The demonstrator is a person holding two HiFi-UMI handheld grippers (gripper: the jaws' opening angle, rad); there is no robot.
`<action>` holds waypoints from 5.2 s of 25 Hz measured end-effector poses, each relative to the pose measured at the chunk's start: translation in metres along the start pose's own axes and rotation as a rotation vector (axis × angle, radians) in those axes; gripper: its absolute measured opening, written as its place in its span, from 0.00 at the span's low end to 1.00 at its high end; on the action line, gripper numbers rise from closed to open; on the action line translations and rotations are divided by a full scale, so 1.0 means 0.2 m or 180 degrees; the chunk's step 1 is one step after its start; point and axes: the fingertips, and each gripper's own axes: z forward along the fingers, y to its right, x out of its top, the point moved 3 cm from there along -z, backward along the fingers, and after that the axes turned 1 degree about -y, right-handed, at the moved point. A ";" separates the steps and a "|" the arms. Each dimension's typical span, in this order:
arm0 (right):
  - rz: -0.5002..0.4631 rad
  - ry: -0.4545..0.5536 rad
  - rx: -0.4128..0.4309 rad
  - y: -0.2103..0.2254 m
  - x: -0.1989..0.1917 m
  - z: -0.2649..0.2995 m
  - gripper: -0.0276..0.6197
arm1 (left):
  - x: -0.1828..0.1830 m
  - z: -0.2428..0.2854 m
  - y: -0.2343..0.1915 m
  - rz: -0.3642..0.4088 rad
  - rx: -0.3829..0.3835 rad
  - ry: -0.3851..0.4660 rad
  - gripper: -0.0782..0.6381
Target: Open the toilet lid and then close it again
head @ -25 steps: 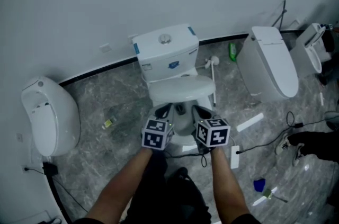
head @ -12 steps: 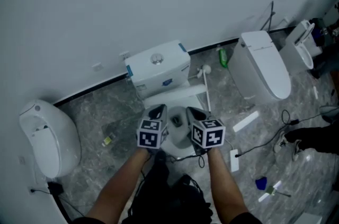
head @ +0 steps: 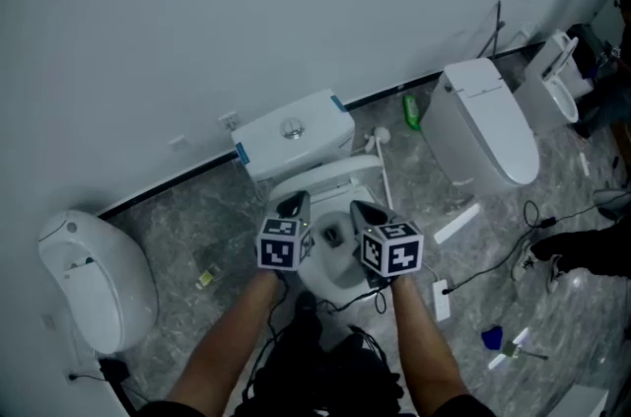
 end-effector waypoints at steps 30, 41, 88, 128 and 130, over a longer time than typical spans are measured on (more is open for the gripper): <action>0.0098 0.0077 -0.0117 -0.01 0.02 -0.09 0.06 | 0.01 -0.03 0.05 0.0268 -0.0190 -0.0079 0.12; 0.0105 0.0177 -0.0081 -0.05 0.02 -0.20 0.06 | 0.04 -0.18 0.08 0.0467 -0.0157 0.0092 0.12; 0.0164 0.0289 0.0048 -0.15 -0.06 -0.16 0.12 | -0.18 -0.09 -0.04 0.0907 -0.0351 -0.0316 0.38; 0.1339 0.0041 0.0391 -0.05 -0.78 -0.26 0.38 | -0.81 -0.40 0.36 0.0725 -0.0458 -0.0450 0.38; 0.1334 0.0019 0.0409 -0.04 -0.83 -0.27 0.38 | -0.85 -0.41 0.36 0.0666 -0.0398 -0.0464 0.35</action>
